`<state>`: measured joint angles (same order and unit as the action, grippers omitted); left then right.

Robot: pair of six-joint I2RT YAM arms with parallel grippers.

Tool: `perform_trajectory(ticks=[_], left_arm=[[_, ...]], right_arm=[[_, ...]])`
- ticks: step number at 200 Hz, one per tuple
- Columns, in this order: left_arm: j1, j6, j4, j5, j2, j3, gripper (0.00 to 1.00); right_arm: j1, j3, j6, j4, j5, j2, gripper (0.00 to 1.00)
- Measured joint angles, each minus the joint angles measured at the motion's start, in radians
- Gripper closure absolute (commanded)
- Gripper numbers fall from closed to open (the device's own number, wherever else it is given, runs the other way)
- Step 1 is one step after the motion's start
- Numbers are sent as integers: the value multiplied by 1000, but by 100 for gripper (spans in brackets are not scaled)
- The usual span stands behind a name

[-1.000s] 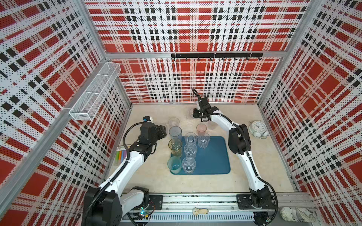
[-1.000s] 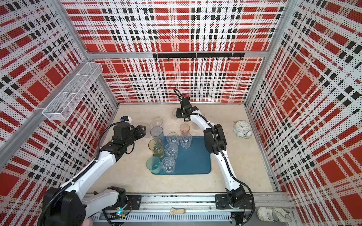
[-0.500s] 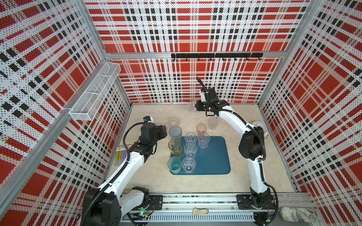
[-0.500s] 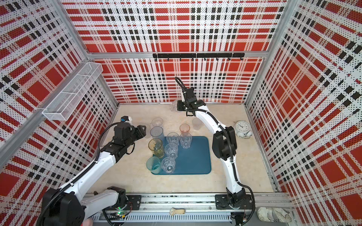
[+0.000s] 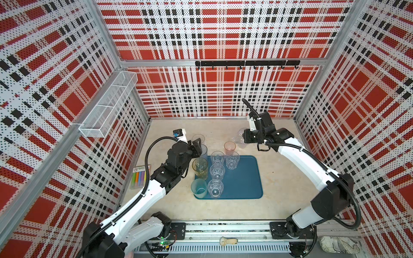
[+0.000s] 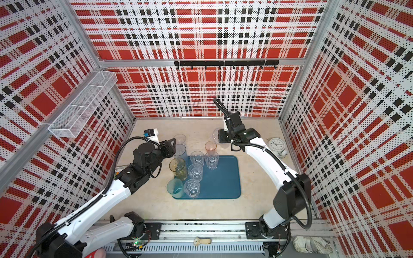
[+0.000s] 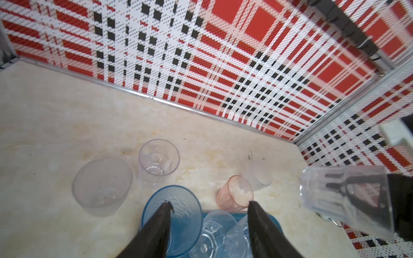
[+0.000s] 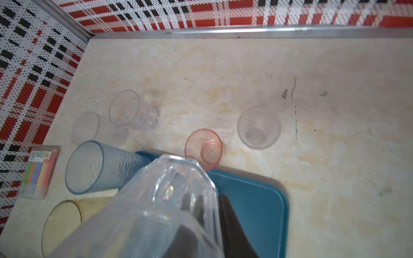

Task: Place the glasses into the tray
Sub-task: Place the glass on the tray.

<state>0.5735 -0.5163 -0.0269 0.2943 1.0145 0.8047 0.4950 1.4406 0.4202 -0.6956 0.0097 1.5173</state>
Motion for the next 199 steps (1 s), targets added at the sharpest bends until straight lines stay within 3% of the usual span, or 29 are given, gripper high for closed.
perform_trajectory(ticks=[43,85,199], left_arm=[[121,1,97,54,31,-2,41],[171,-2,133,80,67,-25,41],[155,-3,135,140,-32,-126,40]], right_arm=[[130,-95,50,-151,98,-35,93],[251,-158,107,-234,126,-11,92],[269,-179,157,-118,126,225,90]])
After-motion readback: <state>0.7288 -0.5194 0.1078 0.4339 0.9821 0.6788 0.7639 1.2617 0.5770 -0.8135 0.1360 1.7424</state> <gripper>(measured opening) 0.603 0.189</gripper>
